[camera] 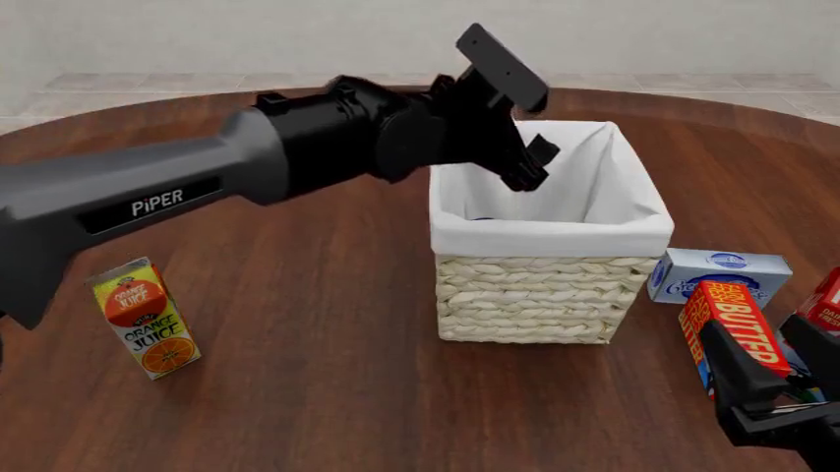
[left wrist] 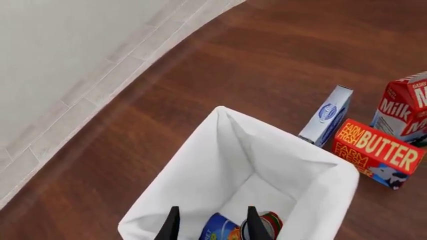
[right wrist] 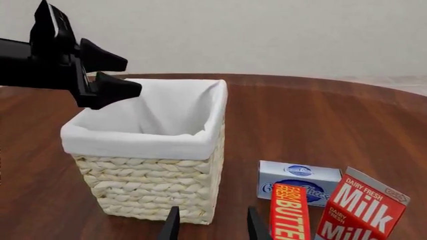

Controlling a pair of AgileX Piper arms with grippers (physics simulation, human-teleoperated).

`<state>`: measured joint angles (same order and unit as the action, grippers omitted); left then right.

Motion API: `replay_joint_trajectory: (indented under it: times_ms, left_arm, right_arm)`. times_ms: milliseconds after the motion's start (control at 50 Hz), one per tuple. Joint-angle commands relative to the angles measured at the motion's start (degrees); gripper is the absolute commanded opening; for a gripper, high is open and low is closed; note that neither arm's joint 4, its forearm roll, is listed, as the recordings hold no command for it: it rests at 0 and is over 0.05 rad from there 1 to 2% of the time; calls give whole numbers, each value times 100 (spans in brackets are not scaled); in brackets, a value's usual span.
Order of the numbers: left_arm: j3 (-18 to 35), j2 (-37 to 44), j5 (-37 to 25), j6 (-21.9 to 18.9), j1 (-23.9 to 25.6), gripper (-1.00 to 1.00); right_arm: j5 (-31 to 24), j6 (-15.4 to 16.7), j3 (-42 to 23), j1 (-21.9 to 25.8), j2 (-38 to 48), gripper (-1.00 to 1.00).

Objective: Pick up the alphabet soup and the tomato sauce, and put them in the basket.

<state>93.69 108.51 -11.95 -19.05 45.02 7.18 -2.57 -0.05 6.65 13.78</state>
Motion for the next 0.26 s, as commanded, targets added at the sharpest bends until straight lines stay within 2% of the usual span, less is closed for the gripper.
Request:
replay_joint_trajectory:
  times_ms: [20,260]
  left_arm:
    - [-14,-191,-45,-26,35,100]
    - [46,-245,-104,-66,28,100]
  right_arm:
    - [-15,14,0,18,-30,100]
    - [-20,17,0,53,-39,100]
